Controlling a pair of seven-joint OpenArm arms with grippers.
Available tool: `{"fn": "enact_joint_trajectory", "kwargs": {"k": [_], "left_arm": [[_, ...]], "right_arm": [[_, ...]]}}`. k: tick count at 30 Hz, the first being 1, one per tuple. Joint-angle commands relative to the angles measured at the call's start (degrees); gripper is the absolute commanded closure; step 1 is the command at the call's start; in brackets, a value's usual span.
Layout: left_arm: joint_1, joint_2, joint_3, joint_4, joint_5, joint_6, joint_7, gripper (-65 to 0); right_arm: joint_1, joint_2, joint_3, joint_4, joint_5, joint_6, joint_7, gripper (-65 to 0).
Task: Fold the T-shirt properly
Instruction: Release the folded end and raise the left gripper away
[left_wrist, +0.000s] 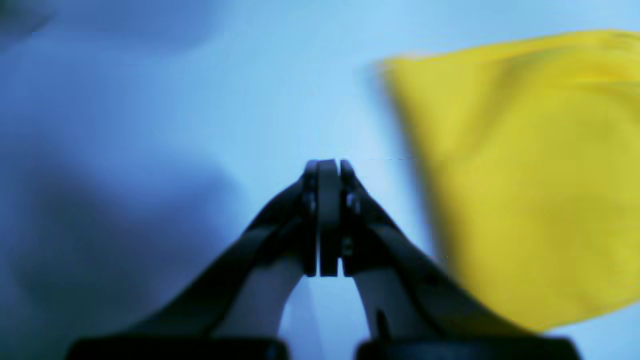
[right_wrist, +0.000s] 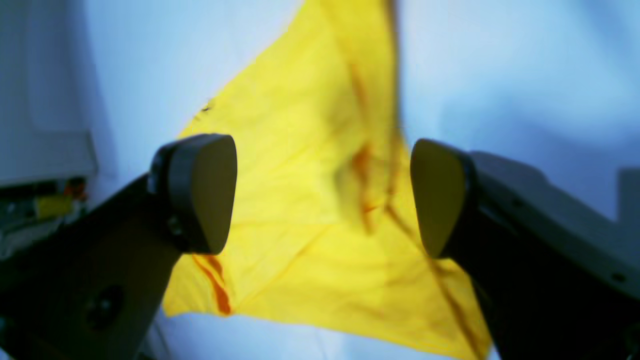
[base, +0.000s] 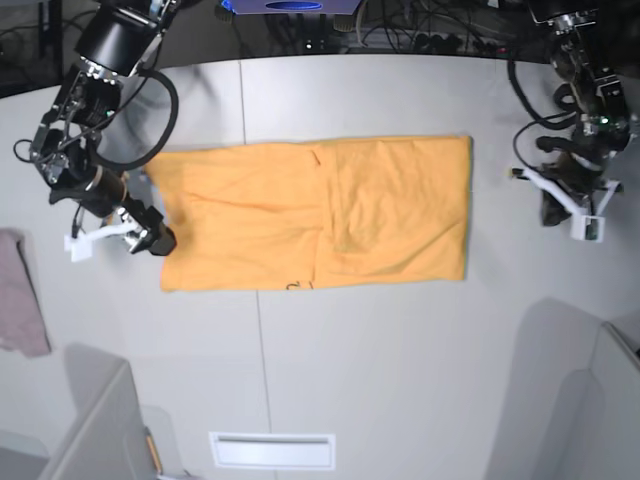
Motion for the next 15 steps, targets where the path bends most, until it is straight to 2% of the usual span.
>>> {"fn": "enact_joint_trajectory", "kwargs": {"k": [1,3,6,8,11,15], "left_arm": [[0.16,-1.21,-1.29,0.28,-1.36,-0.47,-1.32,0.0],[1.04,-2.53,-3.83,-1.39,-1.36,-2.32,-1.32,0.0],[1.66,-2.70,-7.61,-4.29,-0.92,-8.21,-1.32,0.0],[1.48,-2.70,-9.37,-6.23,-0.83,-10.85,-1.41,0.0],[1.39,-2.70,-9.64,-7.54,-0.83,-11.64,-1.41,0.0],[1.31,-2.62,-9.55,-7.46,-0.83,-11.72,-1.41,0.0]], "right_arm": [[2.15,1.79,-0.50,-1.01,1.08,0.41,0.79,-50.6],[4.17,3.90,-0.50,-6.38,1.08,0.41,0.88,-50.6],[6.10,7.07,-0.68,-13.76,0.99,0.50,0.62,-50.6],[6.54,8.39,-1.38,-16.49,0.99,0.76,0.53,-50.6],[6.54,10.85,-7.09,-18.95,1.08,4.19,0.88,-50.6],[6.54,11.03,-11.31,-22.64,1.08,8.23,0.97,-46.7]]}}
